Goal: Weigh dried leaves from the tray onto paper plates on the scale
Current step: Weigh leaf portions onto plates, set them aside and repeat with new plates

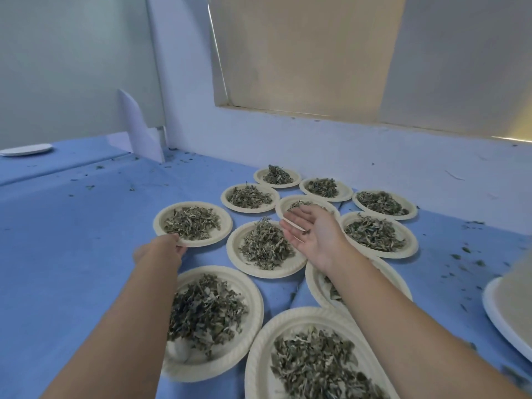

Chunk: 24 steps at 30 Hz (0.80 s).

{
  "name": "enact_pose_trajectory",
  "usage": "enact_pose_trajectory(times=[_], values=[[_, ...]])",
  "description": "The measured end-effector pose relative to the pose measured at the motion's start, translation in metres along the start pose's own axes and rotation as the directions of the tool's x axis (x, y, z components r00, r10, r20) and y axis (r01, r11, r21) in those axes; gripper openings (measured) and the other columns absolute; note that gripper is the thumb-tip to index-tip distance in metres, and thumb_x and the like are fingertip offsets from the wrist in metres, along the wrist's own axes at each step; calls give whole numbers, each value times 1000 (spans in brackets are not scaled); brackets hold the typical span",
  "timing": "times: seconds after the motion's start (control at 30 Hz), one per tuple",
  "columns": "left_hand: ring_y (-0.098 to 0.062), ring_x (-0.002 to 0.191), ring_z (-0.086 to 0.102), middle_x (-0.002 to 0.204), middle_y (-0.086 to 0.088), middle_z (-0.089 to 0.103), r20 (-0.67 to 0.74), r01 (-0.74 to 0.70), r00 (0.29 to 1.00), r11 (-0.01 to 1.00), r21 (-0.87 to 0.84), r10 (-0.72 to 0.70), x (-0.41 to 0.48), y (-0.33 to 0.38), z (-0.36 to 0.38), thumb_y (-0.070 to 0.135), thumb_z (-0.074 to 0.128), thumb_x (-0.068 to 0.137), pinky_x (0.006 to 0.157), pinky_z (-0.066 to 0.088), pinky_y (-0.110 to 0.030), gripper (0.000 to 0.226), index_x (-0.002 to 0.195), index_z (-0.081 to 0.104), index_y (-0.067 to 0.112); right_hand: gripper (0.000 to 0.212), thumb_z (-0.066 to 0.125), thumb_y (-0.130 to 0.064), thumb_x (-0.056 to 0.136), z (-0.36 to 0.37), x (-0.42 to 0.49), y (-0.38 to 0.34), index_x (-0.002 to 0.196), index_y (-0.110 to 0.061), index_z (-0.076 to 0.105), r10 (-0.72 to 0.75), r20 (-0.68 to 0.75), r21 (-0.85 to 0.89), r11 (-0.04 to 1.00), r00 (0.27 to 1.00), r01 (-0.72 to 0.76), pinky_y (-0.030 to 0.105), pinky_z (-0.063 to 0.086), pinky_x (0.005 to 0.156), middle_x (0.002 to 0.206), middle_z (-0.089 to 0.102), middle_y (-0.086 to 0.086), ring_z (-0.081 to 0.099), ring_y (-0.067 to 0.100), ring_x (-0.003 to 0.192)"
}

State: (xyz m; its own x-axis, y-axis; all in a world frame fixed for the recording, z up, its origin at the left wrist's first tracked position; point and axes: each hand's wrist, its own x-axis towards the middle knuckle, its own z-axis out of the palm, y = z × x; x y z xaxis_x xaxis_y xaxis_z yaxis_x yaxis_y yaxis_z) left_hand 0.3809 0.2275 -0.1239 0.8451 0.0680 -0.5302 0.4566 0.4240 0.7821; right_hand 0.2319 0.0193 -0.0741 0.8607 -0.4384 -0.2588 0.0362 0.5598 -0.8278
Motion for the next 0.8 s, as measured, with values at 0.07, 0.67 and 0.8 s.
enact_pose_trajectory(times=[0.07, 0.67, 0.8], values=[[-18, 107, 54, 113, -13, 53, -8, 18, 1000, 1000, -10, -18, 3, -2, 0, 1, 49, 96, 85, 45, -27, 35, 131, 46, 0, 14, 48, -17, 95, 2, -1, 1, 100, -8, 57, -12, 17, -15, 1000, 1000, 12, 27, 52, 66, 93, 66, 6, 66, 19, 77], [-17, 42, 59, 48, -11, 54, -78, 9, 997, 959, 283, 14, 0, -4, 3, -6, 57, 88, 26, 38, -16, 16, 99, 50, 4, 12, 53, -16, 93, 0, -19, 3, 98, -9, 61, -54, 44, -104, 993, 998, 58, 24, 51, 60, 94, 67, 6, 66, 19, 80], [-20, 54, 62, 92, -11, 54, -43, 15, 999, 966, 257, -4, -7, -4, 6, -3, 52, 92, 27, 40, -17, 27, 117, 51, 5, 13, 53, -14, 92, -3, -28, -2, 101, -8, 61, -51, 36, -108, 993, 998, 54, 24, 51, 61, 93, 68, 6, 65, 19, 79]])
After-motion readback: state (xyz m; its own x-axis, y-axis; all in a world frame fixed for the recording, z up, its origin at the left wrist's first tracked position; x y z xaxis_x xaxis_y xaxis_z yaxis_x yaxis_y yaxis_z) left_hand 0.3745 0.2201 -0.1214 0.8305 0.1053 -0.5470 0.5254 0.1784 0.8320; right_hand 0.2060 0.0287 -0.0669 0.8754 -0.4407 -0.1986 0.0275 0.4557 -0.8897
